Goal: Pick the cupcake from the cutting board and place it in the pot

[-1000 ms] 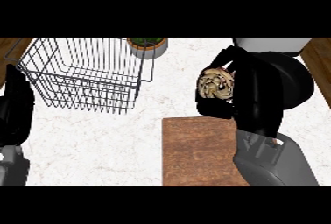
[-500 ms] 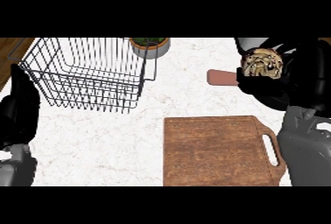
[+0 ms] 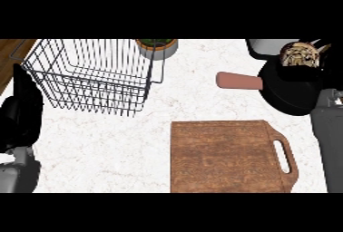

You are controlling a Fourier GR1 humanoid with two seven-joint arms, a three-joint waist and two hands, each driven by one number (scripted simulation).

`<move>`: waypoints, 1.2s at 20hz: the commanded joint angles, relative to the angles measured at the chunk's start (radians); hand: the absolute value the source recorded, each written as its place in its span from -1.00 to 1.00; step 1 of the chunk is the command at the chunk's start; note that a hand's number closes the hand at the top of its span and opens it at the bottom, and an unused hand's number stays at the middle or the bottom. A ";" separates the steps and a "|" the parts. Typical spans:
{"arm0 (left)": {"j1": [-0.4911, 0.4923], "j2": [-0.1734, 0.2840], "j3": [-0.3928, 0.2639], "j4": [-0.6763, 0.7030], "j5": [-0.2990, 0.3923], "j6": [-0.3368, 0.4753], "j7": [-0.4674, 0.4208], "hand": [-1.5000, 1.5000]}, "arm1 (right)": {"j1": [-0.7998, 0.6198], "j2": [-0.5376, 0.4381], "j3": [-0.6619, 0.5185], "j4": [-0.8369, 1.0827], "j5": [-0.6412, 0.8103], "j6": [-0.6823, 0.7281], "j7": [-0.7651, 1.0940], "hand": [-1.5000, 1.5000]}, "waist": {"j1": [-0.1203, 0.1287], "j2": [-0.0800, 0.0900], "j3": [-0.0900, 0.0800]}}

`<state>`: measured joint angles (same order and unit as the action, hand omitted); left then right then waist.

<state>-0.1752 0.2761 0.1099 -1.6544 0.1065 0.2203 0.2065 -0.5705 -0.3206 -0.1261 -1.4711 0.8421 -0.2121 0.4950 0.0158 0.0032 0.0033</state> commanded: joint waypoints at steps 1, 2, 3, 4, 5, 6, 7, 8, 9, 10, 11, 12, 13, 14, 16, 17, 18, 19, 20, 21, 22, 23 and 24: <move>-0.018 -0.008 -0.028 0.006 0.037 -0.053 0.019 0.00 | -0.015 -0.108 0.027 0.108 0.183 -0.015 0.005 1.00 | -0.003 0.004 -0.005; 0.002 -0.030 -0.078 -0.050 0.008 -0.038 0.055 0.00 | 0.016 -0.086 0.022 0.176 0.196 -0.090 -0.041 1.00 | 0.007 0.005 -0.002; -0.058 -0.007 -0.045 -0.006 0.008 -0.028 0.064 0.00 | -0.002 -0.098 0.010 0.245 0.202 -0.109 -0.064 1.00 | 0.001 0.009 -0.002; 0.006 -0.034 -0.070 -0.042 0.021 -0.049 0.041 0.00 | -0.046 -0.133 -0.021 0.308 0.193 -0.090 -0.063 1.00 | 0.013 0.008 -0.003; -0.094 -0.012 -0.029 0.059 0.028 -0.047 0.033 0.00 | -0.054 -0.127 -0.023 0.361 0.177 -0.129 -0.122 1.00 | -0.002 0.011 -0.003; -0.037 -0.030 -0.072 -0.027 -0.006 -0.026 0.071 0.00 | -0.103 -0.116 -0.030 0.423 0.187 -0.142 -0.106 1.00 | 0.007 0.005 -0.002; -0.030 -0.048 -0.070 0.005 -0.003 -0.029 0.031 0.00 | -0.093 -0.131 -0.050 0.465 0.163 -0.171 -0.164 1.00 | 0.004 0.006 -0.002; -0.047 -0.022 -0.048 -0.002 0.005 -0.040 0.048 0.00 | -0.092 -0.123 -0.059 0.513 0.140 -0.191 -0.207 1.00 | 0.002 0.005 -0.002; -0.007 -0.039 -0.059 -0.009 0.005 -0.048 0.011 0.00 | -0.106 -0.141 -0.075 0.571 0.134 -0.207 -0.240 1.00 | 0.007 0.006 -0.002; -0.031 -0.016 -0.046 -0.013 0.011 -0.056 0.047 0.00 | -0.114 -0.131 -0.075 0.620 0.126 -0.222 -0.271 1.00 | 0.008 0.006 -0.002; -0.079 -0.025 -0.041 0.041 -0.001 -0.040 0.037 0.00 | -0.188 -0.129 -0.066 0.673 0.151 -0.201 -0.239 1.00 | 0.005 0.007 -0.002; -0.017 -0.041 -0.050 0.019 -0.002 -0.046 0.005 0.00 | -0.129 -0.094 -0.095 0.689 0.096 -0.231 -0.272 1.00 | 0.007 0.007 -0.002; 0.011 -0.026 -0.059 -0.050 0.016 -0.068 0.051 0.00 | -0.175 -0.113 -0.141 0.722 0.040 -0.206 -0.292 1.00 | 0.019 0.007 -0.001; -0.078 -0.038 -0.053 0.032 -0.010 -0.030 0.044 0.00 | -0.189 -0.112 -0.150 0.740 0.023 -0.174 -0.281 1.00 | 0.002 0.009 -0.002; -0.070 -0.007 -0.027 0.002 0.017 -0.059 0.059 0.00 | -0.231 -0.120 -0.203 0.844 -0.026 -0.165 -0.305 -1.00 | 0.022 0.015 0.000; -0.061 -0.006 -0.028 0.011 0.013 -0.062 0.062 0.00 | -0.245 -0.109 -0.208 0.865 -0.046 -0.163 -0.342 -1.00 | 0.017 0.012 -0.001; -0.045 -0.033 -0.041 0.005 0.012 -0.056 0.031 0.00 | -0.193 -0.124 -0.236 0.891 -0.093 -0.145 -0.434 -1.00 | 0.018 0.016 0.000; -0.042 -0.065 -0.070 0.012 -0.017 -0.034 0.008 0.00 | -0.241 -0.119 -0.240 0.914 -0.104 -0.131 -0.451 -1.00 | 0.019 0.016 0.000; -0.046 -0.019 -0.021 0.037 0.015 -0.070 0.010 0.00 | -0.250 -0.130 -0.257 0.924 -0.145 -0.073 -0.499 -1.00 | 0.017 0.015 0.000; -0.047 -0.017 -0.016 0.050 0.022 -0.076 0.014 0.00 | -0.243 -0.115 -0.271 0.954 -0.160 -0.086 -0.537 -1.00 | 0.020 0.018 0.000; -0.059 -0.025 -0.033 0.003 0.017 -0.067 0.036 0.00 | -0.253 -0.126 -0.304 0.953 -0.204 -0.060 -0.571 -1.00 | 0.019 0.014 0.001; -0.063 -0.014 -0.019 0.023 0.030 -0.079 0.046 0.00 | -0.232 -0.103 -0.322 0.953 -0.229 -0.089 -0.625 -1.00 | 0.013 0.013 0.000; -0.034 -0.038 -0.038 0.012 0.010 -0.065 0.019 0.00 | -0.255 -0.081 -0.341 0.955 -0.254 -0.105 -0.655 -1.00 | 0.021 0.015 0.001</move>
<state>-0.1987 0.2701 0.1194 -1.6545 0.1092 0.1813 0.2284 -0.8036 -0.4299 -0.3999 -0.5622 0.6843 -0.3193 -0.0301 0.0388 0.0129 0.0056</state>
